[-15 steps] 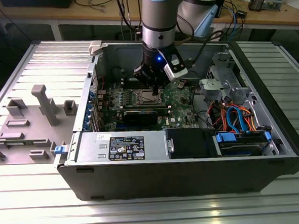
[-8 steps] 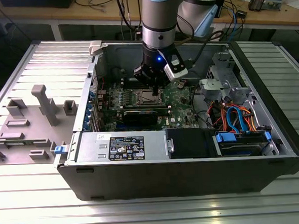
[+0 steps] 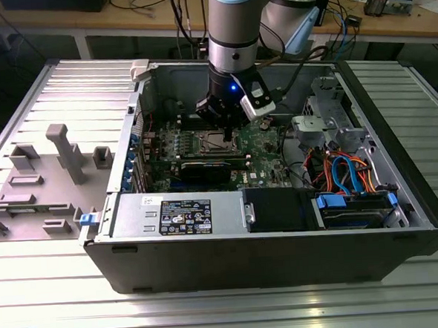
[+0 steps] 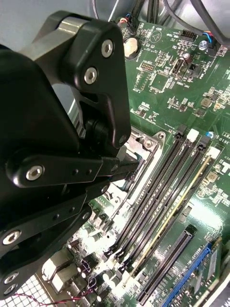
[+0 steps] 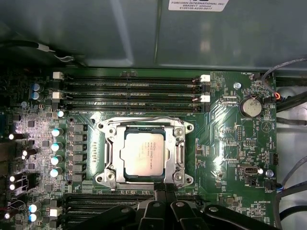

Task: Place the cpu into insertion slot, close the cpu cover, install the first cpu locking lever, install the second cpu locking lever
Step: 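Install the second cpu locking lever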

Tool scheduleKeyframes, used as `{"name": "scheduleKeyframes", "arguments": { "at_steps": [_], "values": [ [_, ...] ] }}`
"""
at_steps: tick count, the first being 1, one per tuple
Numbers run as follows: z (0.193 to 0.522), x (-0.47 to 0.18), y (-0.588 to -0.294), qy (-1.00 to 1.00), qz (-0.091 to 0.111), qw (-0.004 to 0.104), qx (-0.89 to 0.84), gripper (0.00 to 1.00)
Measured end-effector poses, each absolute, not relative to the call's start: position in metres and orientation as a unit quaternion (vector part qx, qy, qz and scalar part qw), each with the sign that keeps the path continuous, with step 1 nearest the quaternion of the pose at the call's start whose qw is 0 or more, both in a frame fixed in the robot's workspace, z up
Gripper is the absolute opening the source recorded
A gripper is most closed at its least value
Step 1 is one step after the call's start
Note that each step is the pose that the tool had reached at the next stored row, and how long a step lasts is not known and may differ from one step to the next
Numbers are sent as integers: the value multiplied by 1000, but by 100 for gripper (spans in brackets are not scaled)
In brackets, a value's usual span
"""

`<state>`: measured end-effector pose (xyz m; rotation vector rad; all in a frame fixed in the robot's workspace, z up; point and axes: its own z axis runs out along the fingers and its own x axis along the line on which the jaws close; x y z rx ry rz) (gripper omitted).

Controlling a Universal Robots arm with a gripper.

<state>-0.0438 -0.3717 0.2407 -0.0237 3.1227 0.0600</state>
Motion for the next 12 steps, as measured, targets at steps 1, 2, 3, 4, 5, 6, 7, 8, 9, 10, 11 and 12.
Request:
{"name": "scheduleKeyframes", "arguments": {
  "at_steps": [1, 2, 3, 4, 5, 6, 7, 8, 9, 10, 11, 12],
  "values": [
    [241, -44, -372, 1000, 19, 9, -8, 11],
    [241, -44, -372, 1000, 19, 9, -8, 11],
    [241, -44, -372, 1000, 19, 9, -8, 11],
    [241, -44, -373, 1000, 19, 9, -8, 11],
    [241, -44, -373, 1000, 19, 9, -8, 11],
    [241, -44, -373, 1000, 19, 9, -8, 11],
    [241, -44, -373, 1000, 19, 9, -8, 11],
    [241, -44, -373, 1000, 19, 9, -8, 11],
    [241, -44, -373, 1000, 19, 9, -8, 11],
    [241, -44, -373, 1000, 19, 9, -8, 11],
    [241, -44, -373, 1000, 19, 9, -8, 11],
    [241, -44, -373, 1000, 19, 9, -8, 11]
  ]
}}
